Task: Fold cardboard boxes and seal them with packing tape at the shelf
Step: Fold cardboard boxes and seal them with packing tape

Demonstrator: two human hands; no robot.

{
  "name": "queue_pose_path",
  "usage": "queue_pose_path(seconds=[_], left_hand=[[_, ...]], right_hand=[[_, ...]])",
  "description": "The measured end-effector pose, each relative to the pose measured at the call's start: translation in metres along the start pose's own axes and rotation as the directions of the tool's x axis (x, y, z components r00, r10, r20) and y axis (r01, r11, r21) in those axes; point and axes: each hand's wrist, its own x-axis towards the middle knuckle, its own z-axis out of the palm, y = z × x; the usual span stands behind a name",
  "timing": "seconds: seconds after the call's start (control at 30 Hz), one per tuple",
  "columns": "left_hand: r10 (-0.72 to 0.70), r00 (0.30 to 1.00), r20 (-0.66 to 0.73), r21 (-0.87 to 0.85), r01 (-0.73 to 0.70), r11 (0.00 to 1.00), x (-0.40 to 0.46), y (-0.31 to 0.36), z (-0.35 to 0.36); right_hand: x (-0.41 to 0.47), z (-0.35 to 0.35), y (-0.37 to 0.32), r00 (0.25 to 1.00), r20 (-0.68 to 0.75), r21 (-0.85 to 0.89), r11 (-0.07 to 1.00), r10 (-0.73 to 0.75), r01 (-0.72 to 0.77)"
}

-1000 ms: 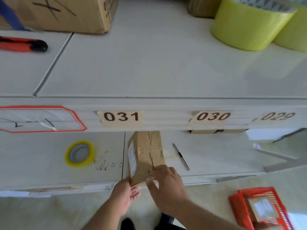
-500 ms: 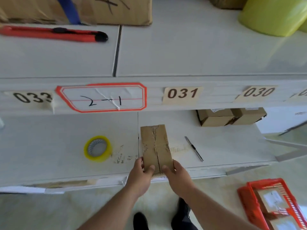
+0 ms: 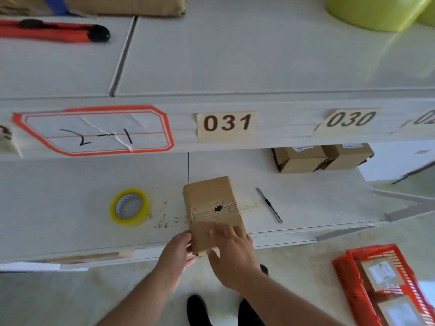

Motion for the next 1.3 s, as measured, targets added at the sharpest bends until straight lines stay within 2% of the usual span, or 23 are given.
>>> queue_pose_path(seconds=[0.07, 0.13, 0.17, 0.27, 0.33, 0.53, 0.6, 0.67, 0.7, 0.73, 0.8, 0.87, 0.9, 0.93, 0.97, 1.03, 1.1, 1.17, 1.23, 1.3], left_hand=[[0.069, 0.992, 0.110, 0.187, -0.089, 0.978, 0.000, -0.006, 0.002], [0.094, 0.989, 0.111, 0.276, -0.121, 0.953, 0.003, -0.011, 0.007], [0.100, 0.990, 0.101, 0.271, -0.124, 0.955, 0.005, -0.014, 0.009], [0.106, 0.989, 0.102, 0.266, -0.130, 0.955, 0.005, -0.007, 0.011], [0.134, 0.987, 0.083, 0.325, -0.154, 0.933, 0.006, -0.001, 0.007], [0.209, 0.974, 0.092, 0.511, -0.226, 0.829, 0.013, 0.014, -0.017], [0.352, 0.934, -0.059, 0.648, -0.233, 0.725, 0.025, 0.023, -0.049], [0.543, 0.823, -0.168, 0.818, -0.191, 0.543, 0.046, 0.033, -0.090], [0.579, 0.795, -0.182, 0.889, -0.119, 0.443, 0.058, 0.035, -0.110], [0.558, 0.811, -0.177, 0.941, -0.027, 0.337, 0.070, 0.037, -0.129], [0.415, 0.890, -0.186, 0.980, 0.135, 0.149, 0.083, 0.038, -0.152], [0.384, 0.909, -0.160, 0.985, 0.174, -0.002, 0.088, 0.035, -0.160], [0.403, 0.904, -0.142, 0.985, 0.168, -0.029, 0.090, 0.035, -0.161], [0.435, 0.891, -0.135, 0.987, 0.158, -0.017, 0.088, 0.037, -0.160], [0.458, 0.878, -0.135, 0.991, 0.129, 0.044, 0.085, 0.040, -0.158], [0.457, 0.872, -0.174, 0.945, 0.017, 0.327, 0.069, 0.052, -0.154], [0.440, 0.876, -0.195, 0.758, -0.150, 0.635, 0.036, 0.067, -0.143], [0.407, 0.901, -0.149, 0.500, -0.287, 0.817, -0.007, 0.081, -0.120], [0.373, 0.925, -0.075, 0.190, -0.354, 0.916, -0.053, 0.092, -0.094], [0.342, 0.940, -0.002, -0.032, -0.342, 0.939, -0.085, 0.100, -0.070]], right_hand=[[0.000, -0.002, 0.008, 0.998, -0.059, 0.081, 0.997, 0.018, -0.013], [0.000, -0.003, 0.023, 0.980, -0.147, 0.142, 0.983, 0.137, -0.116], [0.000, -0.004, 0.032, 0.965, -0.136, 0.169, 0.965, 0.225, -0.201], [0.007, 0.003, 0.048, 0.922, 0.079, 0.370, 0.848, 0.378, -0.379], [0.011, 0.006, 0.043, 0.914, 0.111, 0.468, 0.790, 0.391, -0.395], [0.013, 0.005, 0.037, 0.918, 0.110, 0.520, 0.765, 0.381, -0.380], [0.010, 0.003, 0.045, 0.904, 0.106, 0.566, 0.723, 0.413, -0.397], [0.005, -0.001, 0.054, 0.883, 0.079, 0.629, 0.664, 0.463, -0.405], [0.002, -0.003, 0.058, 0.876, 0.060, 0.648, 0.649, 0.479, -0.399], [0.000, -0.003, 0.062, 0.872, 0.040, 0.658, 0.643, 0.489, -0.391], [-0.003, -0.006, 0.068, 0.869, 0.014, 0.667, 0.643, 0.495, -0.377], [-0.005, -0.012, 0.069, 0.872, -0.017, 0.664, 0.658, 0.490, -0.356], [-0.006, -0.016, 0.068, 0.873, -0.035, 0.651, 0.674, 0.487, -0.350], [-0.006, -0.020, 0.066, 0.875, -0.057, 0.623, 0.702, 0.481, -0.345], [-0.007, -0.025, 0.061, 0.882, -0.086, 0.584, 0.740, 0.464, -0.333], [-0.011, -0.036, 0.044, 0.902, -0.152, 0.537, 0.800, 0.404, -0.268], [-0.014, -0.048, 0.016, 0.940, -0.154, 0.542, 0.822, 0.304, -0.177], [-0.009, -0.059, -0.019, 0.989, -0.049, 0.550, 0.830, 0.137, -0.087], [-0.004, -0.068, -0.056, 0.999, 0.023, 0.620, 0.784, -0.031, 0.011], [-0.001, -0.073, -0.079, 0.990, 0.016, 0.636, 0.766, -0.139, 0.097]])
